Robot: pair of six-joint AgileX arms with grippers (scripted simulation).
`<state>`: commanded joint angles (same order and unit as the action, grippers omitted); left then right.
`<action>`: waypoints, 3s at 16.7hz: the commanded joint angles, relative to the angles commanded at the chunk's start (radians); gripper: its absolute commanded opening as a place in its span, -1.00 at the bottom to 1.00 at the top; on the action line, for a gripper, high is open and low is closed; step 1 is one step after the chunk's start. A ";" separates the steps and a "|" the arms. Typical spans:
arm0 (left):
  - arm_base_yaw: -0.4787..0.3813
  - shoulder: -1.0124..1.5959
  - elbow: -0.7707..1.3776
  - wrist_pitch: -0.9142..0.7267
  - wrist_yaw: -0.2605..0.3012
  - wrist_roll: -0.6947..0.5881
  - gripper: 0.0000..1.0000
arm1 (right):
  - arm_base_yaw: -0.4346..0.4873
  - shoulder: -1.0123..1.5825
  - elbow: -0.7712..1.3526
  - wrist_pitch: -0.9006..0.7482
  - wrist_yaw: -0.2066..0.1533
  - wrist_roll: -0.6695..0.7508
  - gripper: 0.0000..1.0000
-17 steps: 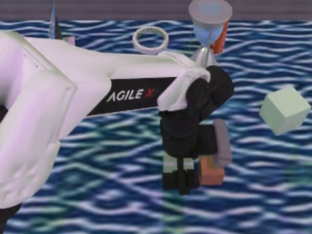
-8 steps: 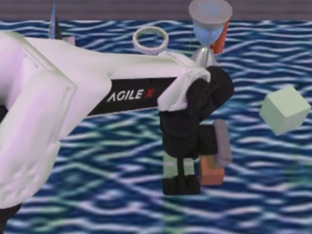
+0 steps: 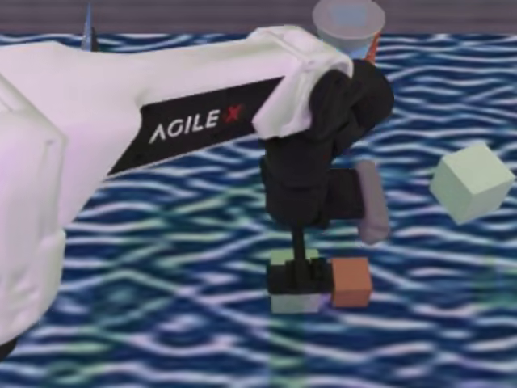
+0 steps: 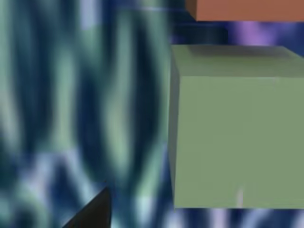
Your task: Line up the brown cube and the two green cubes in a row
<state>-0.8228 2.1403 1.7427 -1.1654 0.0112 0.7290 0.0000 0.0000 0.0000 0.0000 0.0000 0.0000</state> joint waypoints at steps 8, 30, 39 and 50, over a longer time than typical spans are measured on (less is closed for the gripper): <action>0.002 -0.019 0.016 -0.027 -0.001 -0.002 1.00 | 0.001 0.010 0.010 -0.007 0.000 -0.002 1.00; 0.734 -1.829 -1.504 0.961 -0.015 -0.615 1.00 | 0.123 1.903 1.590 -1.085 0.004 -0.243 1.00; 0.843 -2.140 -1.743 1.165 -0.011 -0.729 1.00 | 0.143 2.188 1.857 -1.239 0.003 -0.281 1.00; 0.843 -2.140 -1.743 1.165 -0.011 -0.729 1.00 | 0.144 2.258 1.682 -0.984 0.004 -0.279 1.00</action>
<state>0.0200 0.0000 0.0000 0.0000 0.0000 0.0000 0.1440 2.2576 1.6817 -0.9840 0.0036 -0.2793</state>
